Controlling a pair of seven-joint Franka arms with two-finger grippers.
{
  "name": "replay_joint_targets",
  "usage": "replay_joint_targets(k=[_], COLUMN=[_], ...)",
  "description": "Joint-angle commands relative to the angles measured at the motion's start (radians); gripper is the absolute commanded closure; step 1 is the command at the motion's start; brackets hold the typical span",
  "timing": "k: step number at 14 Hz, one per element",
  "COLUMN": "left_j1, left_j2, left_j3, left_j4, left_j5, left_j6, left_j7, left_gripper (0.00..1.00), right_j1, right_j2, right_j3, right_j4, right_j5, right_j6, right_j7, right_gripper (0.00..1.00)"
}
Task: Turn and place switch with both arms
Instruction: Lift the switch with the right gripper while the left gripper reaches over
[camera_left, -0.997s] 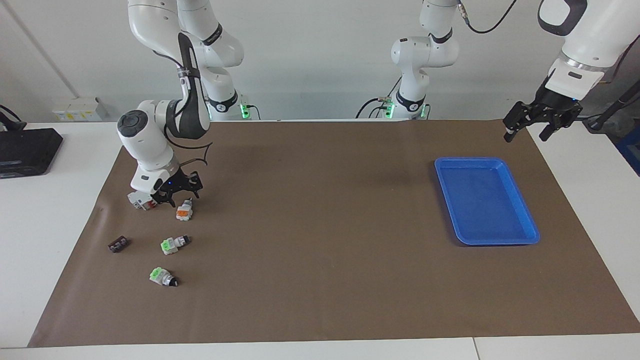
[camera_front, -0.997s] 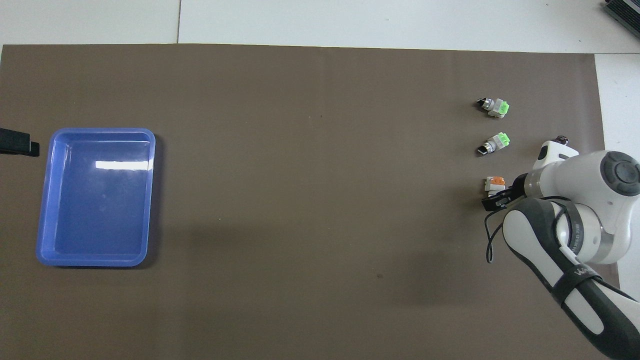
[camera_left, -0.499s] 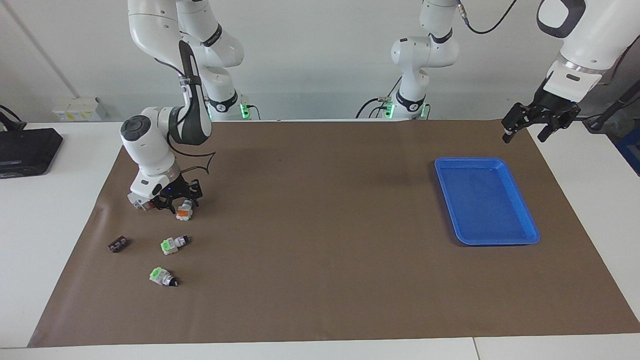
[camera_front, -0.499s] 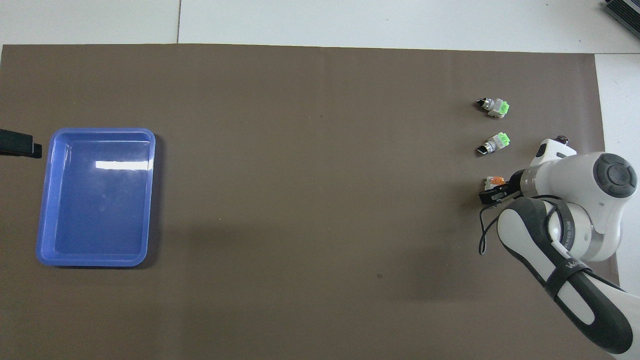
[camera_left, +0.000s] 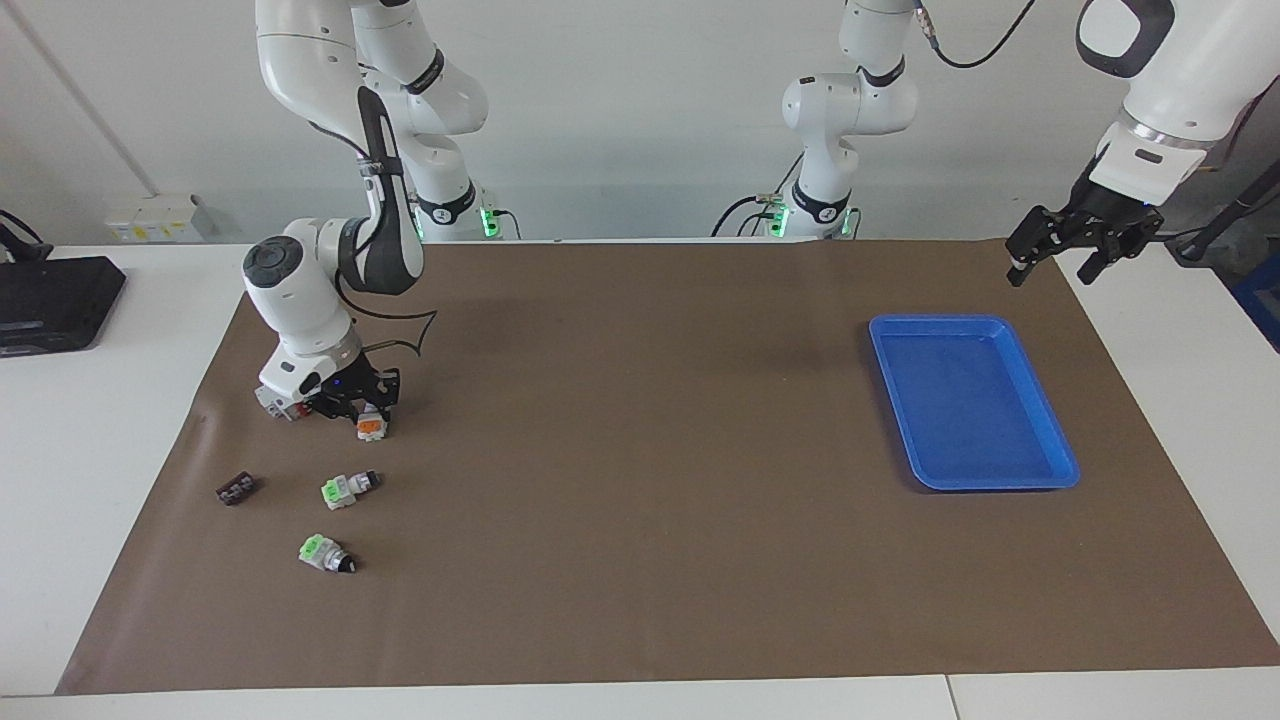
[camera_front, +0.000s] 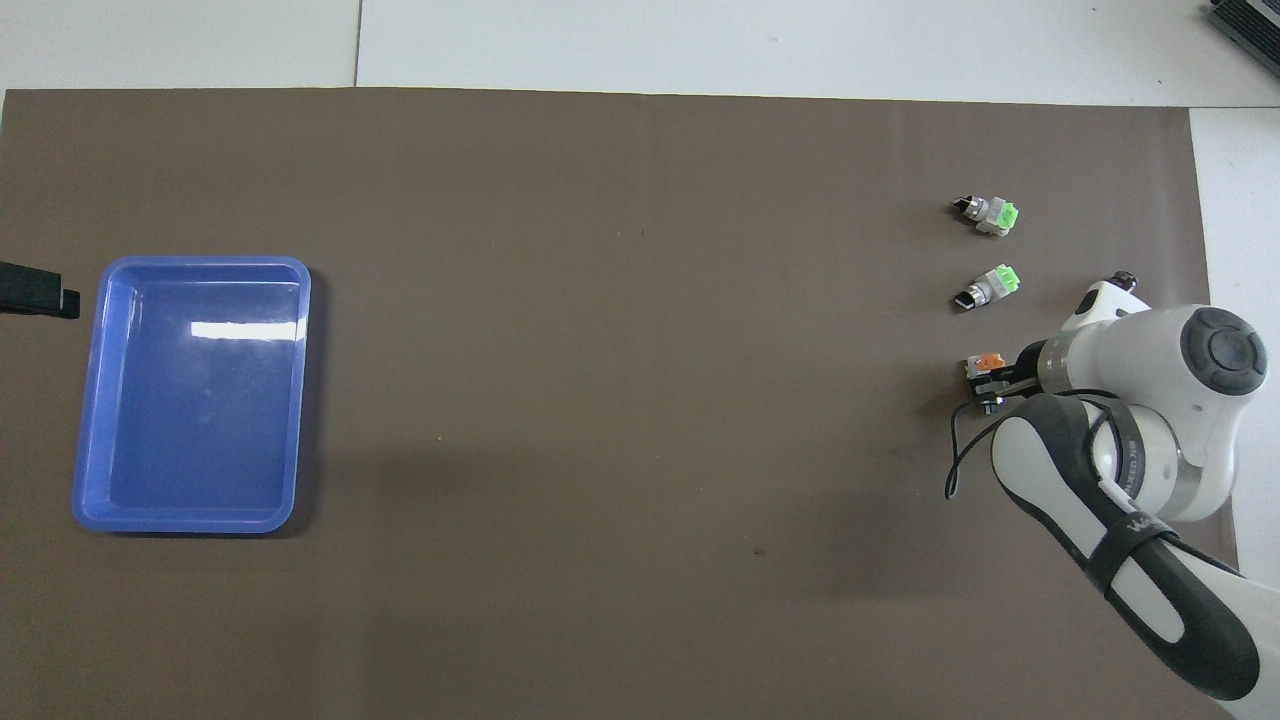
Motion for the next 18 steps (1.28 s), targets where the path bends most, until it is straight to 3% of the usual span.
replay_joint_targets(k=[1, 4, 7, 9, 11, 12, 14, 16, 18], left_j1=[0.011, 0.009, 0.011, 0.009, 0.011, 0.018, 0.049, 0.055, 0.086], left_j2=[-0.032, -0.032, -0.032, -0.032, -0.038, -0.041, -0.055, -0.064, -0.065], left_j3=[-0.003, -0.003, -0.003, -0.003, -0.003, 0.000, 0.000, 0.000, 0.002], left_j4=[-0.041, -0.041, -0.042, -0.042, -0.053, -0.062, -0.093, -0.116, -0.137], left_j5=[0.000, 0.000, 0.000, 0.000, -0.018, -0.057, -0.094, -0.144, -0.222], left_j6=[0.025, 0.025, 0.025, 0.025, 0.025, 0.025, 0.026, 0.025, 0.005], left_j7=[0.020, 0.020, 0.020, 0.023, 0.023, 0.022, 0.022, 0.016, 0.006], left_gripper=[0.00, 0.00, 0.00, 0.00, 0.01, 0.08, 0.10, 0.18, 0.19], right_j1=[0.001, 0.039, 0.092, 0.092, 0.105, 0.133, 0.196, 0.265, 0.349], right_j2=[0.004, 0.001, 0.002, 0.002, 0.002, 0.002, 0.002, 0.005, 0.006], right_j3=[0.003, 0.016, 0.018, 0.019, 0.020, 0.020, 0.018, 0.020, 0.019], right_j4=[0.017, 0.114, 0.228, 0.228, 0.228, 0.231, 0.240, 0.243, 0.249], right_j5=[0.008, 0.068, 0.313, 0.361, 0.552, 0.645, 0.787, 0.939, 1.106], right_j6=[-0.034, -0.219, -0.377, -0.381, -0.390, -0.387, -0.364, -0.289, -0.205], right_j7=[0.114, 0.424, 0.589, 0.612, 0.667, 0.719, 0.835, 0.950, 1.043], right_gripper=[1.00, 1.00, 1.00, 1.00, 1.00, 1.00, 1.00, 1.00, 1.00])
